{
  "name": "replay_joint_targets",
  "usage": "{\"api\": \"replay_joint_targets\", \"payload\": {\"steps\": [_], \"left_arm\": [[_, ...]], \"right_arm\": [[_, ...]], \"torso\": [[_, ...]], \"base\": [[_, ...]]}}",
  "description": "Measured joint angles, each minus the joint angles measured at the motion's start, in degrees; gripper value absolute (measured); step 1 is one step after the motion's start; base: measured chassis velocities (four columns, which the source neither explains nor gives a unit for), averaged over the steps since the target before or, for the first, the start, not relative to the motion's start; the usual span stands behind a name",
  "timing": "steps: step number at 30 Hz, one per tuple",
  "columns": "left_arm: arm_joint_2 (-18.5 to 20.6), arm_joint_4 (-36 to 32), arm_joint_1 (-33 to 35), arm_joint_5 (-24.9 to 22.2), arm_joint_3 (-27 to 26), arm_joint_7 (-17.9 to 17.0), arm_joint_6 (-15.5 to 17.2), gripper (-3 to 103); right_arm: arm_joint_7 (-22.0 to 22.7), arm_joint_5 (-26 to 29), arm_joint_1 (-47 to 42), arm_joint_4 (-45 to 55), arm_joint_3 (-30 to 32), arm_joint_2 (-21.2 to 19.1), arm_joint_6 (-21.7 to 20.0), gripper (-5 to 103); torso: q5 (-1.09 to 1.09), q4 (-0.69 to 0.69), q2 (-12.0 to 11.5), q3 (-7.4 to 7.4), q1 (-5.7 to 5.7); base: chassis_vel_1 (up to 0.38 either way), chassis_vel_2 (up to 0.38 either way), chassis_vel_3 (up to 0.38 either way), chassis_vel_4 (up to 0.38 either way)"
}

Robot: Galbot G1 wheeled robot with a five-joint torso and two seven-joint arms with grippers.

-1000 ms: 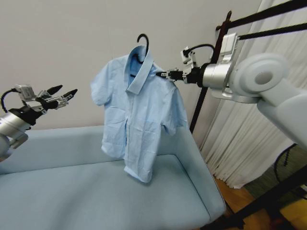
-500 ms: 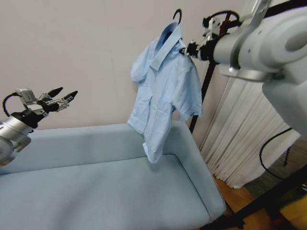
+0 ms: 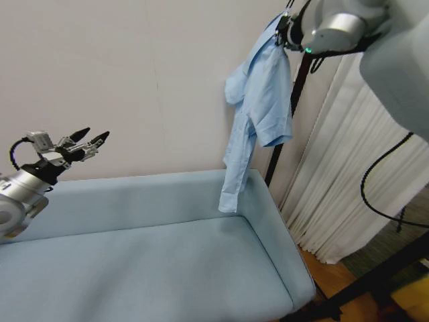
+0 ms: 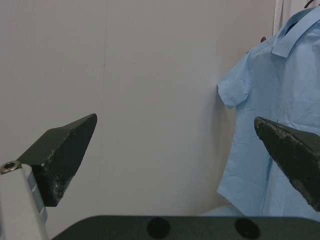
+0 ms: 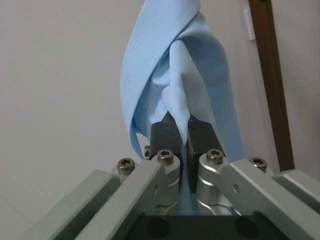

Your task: Pick up the clothes from the sofa and hang them on the clothes hanger.

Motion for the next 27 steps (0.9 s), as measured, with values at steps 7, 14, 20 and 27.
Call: {"api": "replay_joint_targets", "payload": {"steps": [7, 14, 20, 27], "left_arm": [[-2.2, 1.7, -0.5, 0.6, 0.7, 1.9, -0.8, 100], [-4.7, 2.6, -0.5, 1.2, 1.4, 2.5, -1.3, 100], [-4.8, 3.0, -0.6, 1.2, 1.0, 2.4, -1.4, 100], [-4.9, 3.6, -0.2, 2.1, -0.5, 0.5, -0.9, 100]], "right_arm": [[3.1, -1.1, 4.4, -7.1, -6.8, 4.1, 2.7, 2], [5.0, -4.9, 4.6, -14.1, -9.6, 6.0, 4.0, 2], [3.6, -8.3, 2.4, -19.4, -9.8, 5.9, 3.3, 2], [-2.1, -14.8, -1.7, -27.9, -9.6, 4.4, 1.0, 2]], "torso": [[-0.02, 0.02, 0.0, 0.0, 0.0], [-0.01, 0.0, 0.0, 0.0, 0.0], [0.0, 0.01, 0.0, 0.0, 0.0], [0.02, -0.01, 0.0, 0.0, 0.0]], "base": [[0.0, 0.0, 0.0, 0.0], [0.0, 0.0, 0.0, 0.0], [0.0, 0.0, 0.0, 0.0], [0.0, 0.0, 0.0, 0.0]]}}
